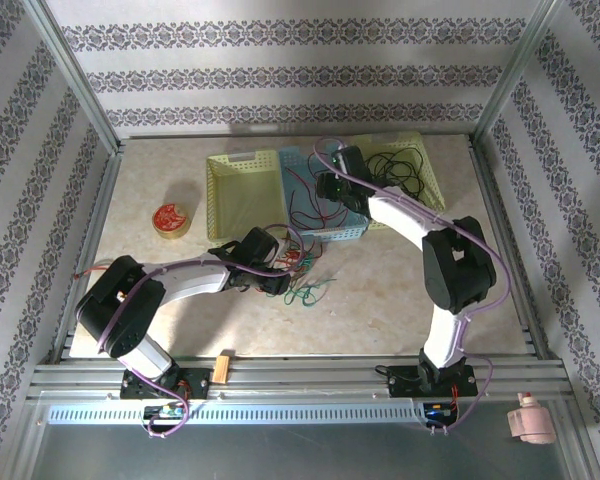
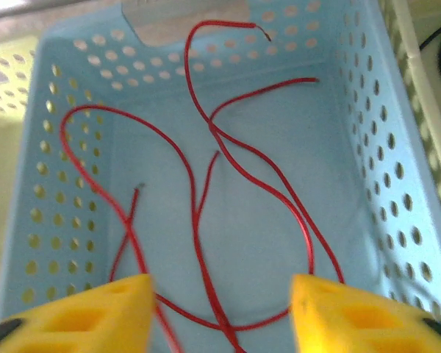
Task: Untangle the cables
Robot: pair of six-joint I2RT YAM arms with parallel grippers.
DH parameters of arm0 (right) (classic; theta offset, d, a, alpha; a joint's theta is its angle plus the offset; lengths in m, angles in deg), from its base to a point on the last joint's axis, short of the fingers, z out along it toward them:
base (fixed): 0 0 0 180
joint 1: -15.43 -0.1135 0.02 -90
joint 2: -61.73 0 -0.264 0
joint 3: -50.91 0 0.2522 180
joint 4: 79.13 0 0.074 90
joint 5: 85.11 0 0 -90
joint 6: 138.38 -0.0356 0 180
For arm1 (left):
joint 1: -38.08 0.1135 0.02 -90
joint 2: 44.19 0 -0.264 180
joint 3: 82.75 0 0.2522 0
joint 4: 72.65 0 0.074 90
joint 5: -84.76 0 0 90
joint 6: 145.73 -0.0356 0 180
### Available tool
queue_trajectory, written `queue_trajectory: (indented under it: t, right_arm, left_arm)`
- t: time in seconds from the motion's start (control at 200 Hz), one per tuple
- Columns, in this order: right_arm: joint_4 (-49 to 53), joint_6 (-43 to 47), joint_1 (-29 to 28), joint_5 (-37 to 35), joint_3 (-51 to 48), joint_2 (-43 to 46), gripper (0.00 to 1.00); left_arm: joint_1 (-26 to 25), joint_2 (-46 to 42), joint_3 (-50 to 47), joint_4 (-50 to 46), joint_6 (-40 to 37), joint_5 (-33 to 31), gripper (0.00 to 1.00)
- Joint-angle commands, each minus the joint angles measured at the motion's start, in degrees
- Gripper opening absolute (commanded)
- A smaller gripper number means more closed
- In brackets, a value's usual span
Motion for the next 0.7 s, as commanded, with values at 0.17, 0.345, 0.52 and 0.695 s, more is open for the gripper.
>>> queue_trajectory:
  t: [0.17, 0.345, 0.52, 0.695]
  right_arm:
    - [-0.9, 1.3, -0.2, -8.9, -6.9, 16.4, 0.67]
    - [-0.8, 5.7, -2.7, 0.9, -16.1, 26.3, 0.61]
    - [2.0, 5.2, -7.9, 16.6, -25.2, 30.3, 0.58]
    - [2.2, 5.8, -13.3, 19.6, -28.7, 27.0, 0.56]
  left_arm:
    - [-0.7, -2.2, 0.5, -0.9, 0.4, -0.9, 0.62]
    - [-0.6, -3.0, 0.1, 0.0, 0.5, -1.6, 0.62]
    - [-0.4, -3.3, -0.4, 1.5, 0.8, -2.2, 0.61]
    - [-0.1, -3.3, -0.3, 2.0, 1.2, -2.8, 0.61]
